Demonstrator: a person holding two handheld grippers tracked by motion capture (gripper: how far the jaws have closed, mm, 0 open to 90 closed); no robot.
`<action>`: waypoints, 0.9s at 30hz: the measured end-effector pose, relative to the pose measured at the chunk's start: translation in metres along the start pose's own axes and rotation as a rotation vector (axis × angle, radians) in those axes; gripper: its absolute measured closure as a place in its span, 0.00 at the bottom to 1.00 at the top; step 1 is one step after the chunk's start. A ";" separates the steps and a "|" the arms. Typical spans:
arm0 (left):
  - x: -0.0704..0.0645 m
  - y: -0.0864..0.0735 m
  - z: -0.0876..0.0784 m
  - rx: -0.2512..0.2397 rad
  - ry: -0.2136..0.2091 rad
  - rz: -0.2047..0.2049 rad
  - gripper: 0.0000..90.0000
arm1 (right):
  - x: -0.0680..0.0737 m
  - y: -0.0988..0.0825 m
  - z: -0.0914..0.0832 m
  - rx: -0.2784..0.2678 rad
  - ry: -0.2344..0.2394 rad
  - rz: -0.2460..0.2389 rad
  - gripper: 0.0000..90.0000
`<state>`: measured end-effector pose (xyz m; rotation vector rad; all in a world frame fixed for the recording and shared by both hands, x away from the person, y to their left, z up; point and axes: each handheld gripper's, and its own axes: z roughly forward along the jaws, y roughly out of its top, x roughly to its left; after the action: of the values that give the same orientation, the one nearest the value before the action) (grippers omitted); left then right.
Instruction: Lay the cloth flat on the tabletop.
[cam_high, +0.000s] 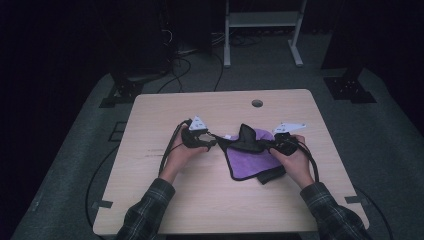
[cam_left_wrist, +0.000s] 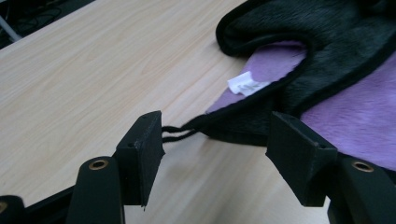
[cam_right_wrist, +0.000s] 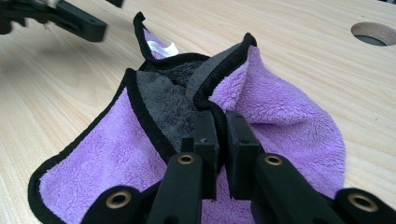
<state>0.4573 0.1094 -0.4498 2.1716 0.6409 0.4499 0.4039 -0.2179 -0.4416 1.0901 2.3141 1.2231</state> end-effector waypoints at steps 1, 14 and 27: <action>0.001 0.001 0.003 0.014 0.005 0.007 0.39 | 0.000 0.000 0.000 0.000 0.000 0.002 0.93; 0.004 0.002 0.032 0.068 -0.023 0.033 0.71 | -0.001 0.002 -0.001 -0.011 0.001 0.005 0.93; 0.007 0.006 0.000 -0.047 -0.089 -0.166 0.95 | -0.004 0.010 -0.018 -0.059 -0.006 0.010 0.93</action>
<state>0.4643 0.1100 -0.4438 2.0626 0.7465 0.2761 0.4015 -0.2272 -0.4230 1.0852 2.2561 1.2808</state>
